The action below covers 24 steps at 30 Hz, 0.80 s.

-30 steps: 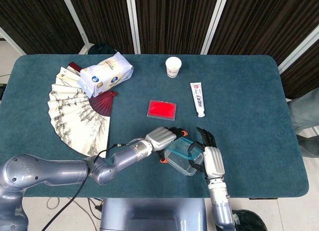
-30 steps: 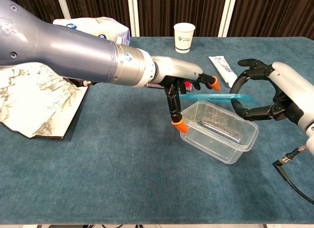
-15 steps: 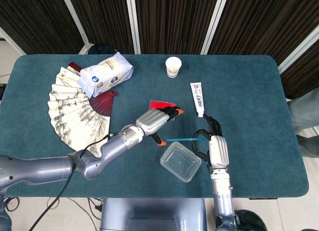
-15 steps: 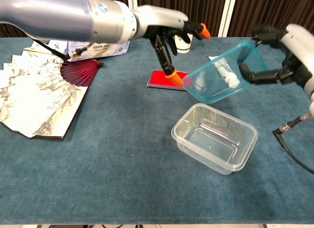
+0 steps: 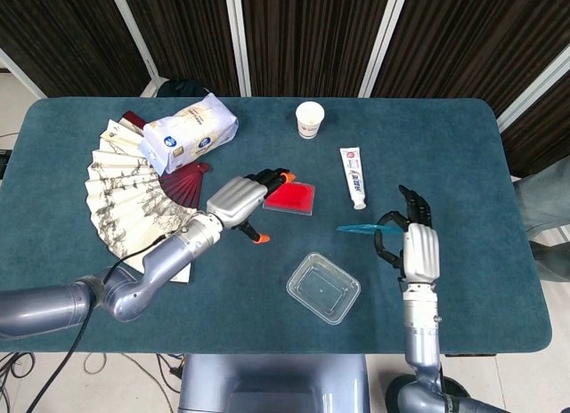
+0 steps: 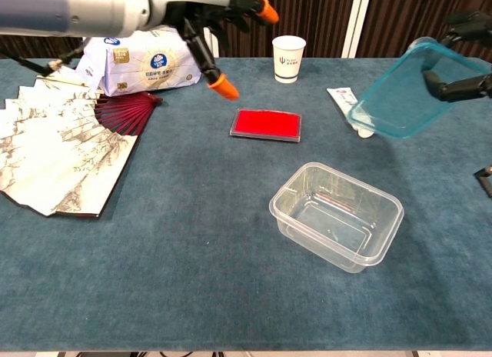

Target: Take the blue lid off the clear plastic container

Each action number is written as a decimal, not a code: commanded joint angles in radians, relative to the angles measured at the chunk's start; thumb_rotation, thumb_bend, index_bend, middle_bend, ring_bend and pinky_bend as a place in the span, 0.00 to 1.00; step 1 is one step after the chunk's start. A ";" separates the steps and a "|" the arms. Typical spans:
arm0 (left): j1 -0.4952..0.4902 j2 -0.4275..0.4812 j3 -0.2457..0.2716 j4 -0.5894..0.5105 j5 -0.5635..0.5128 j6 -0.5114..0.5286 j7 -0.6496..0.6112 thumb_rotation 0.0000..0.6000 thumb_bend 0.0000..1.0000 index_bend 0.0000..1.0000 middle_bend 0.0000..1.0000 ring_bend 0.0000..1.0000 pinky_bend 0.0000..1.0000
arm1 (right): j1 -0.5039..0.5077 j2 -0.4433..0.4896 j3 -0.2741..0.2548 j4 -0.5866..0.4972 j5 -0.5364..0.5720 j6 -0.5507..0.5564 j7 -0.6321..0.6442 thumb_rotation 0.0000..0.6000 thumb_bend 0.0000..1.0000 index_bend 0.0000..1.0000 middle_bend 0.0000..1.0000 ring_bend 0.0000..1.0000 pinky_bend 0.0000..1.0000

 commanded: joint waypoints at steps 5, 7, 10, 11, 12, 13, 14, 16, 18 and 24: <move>0.100 0.087 0.039 -0.082 0.072 0.070 -0.028 1.00 0.00 0.00 0.00 0.04 0.20 | -0.009 0.067 0.007 -0.012 0.064 -0.017 -0.064 1.00 0.58 0.56 0.11 0.00 0.00; 0.127 0.102 0.054 -0.096 0.090 0.098 -0.022 1.00 0.00 0.00 0.00 0.04 0.20 | -0.011 0.083 -0.002 -0.008 0.076 -0.027 -0.081 1.00 0.57 0.35 0.06 0.00 0.00; 0.186 0.129 0.096 -0.130 0.126 0.155 0.001 1.00 0.00 0.00 0.00 0.04 0.20 | -0.014 0.114 -0.005 -0.020 0.144 -0.059 -0.131 1.00 0.50 0.03 0.00 0.00 0.00; 0.203 0.135 0.108 -0.139 0.136 0.173 0.007 1.00 0.00 0.00 0.00 0.04 0.19 | -0.013 0.123 -0.003 -0.025 0.164 -0.064 -0.149 1.00 0.46 0.01 0.00 0.00 0.00; 0.227 0.142 0.122 -0.152 0.149 0.198 0.013 1.00 0.00 0.00 0.00 0.04 0.19 | -0.011 0.135 -0.001 -0.034 0.183 -0.069 -0.175 1.00 0.43 0.00 0.00 0.00 0.00; 0.251 0.146 0.134 -0.164 0.161 0.224 0.017 1.00 0.00 0.00 0.00 0.04 0.18 | -0.010 0.147 -0.002 -0.042 0.195 -0.069 -0.200 1.00 0.40 0.00 0.00 0.00 0.00; 0.274 0.153 0.149 -0.176 0.173 0.244 0.019 1.00 0.00 0.00 0.00 0.04 0.18 | -0.009 0.160 -0.005 -0.048 0.199 -0.065 -0.224 1.00 0.39 0.00 0.00 0.00 0.00; 0.315 0.167 0.174 -0.194 0.197 0.278 0.023 1.00 0.00 0.00 0.00 0.04 0.18 | -0.013 0.182 -0.013 -0.058 0.197 -0.055 -0.242 1.00 0.39 0.00 0.00 0.00 0.00; 0.352 0.179 0.196 -0.207 0.222 0.315 0.027 1.00 0.00 0.00 0.00 0.04 0.18 | -0.023 0.204 -0.018 -0.068 0.192 -0.046 -0.234 1.00 0.39 0.00 0.00 0.00 0.00; 0.489 0.230 0.267 -0.251 0.317 0.445 0.009 1.00 0.00 0.00 0.00 0.04 0.17 | -0.096 0.312 -0.059 -0.107 0.161 -0.029 -0.137 1.00 0.39 0.00 0.00 0.00 0.00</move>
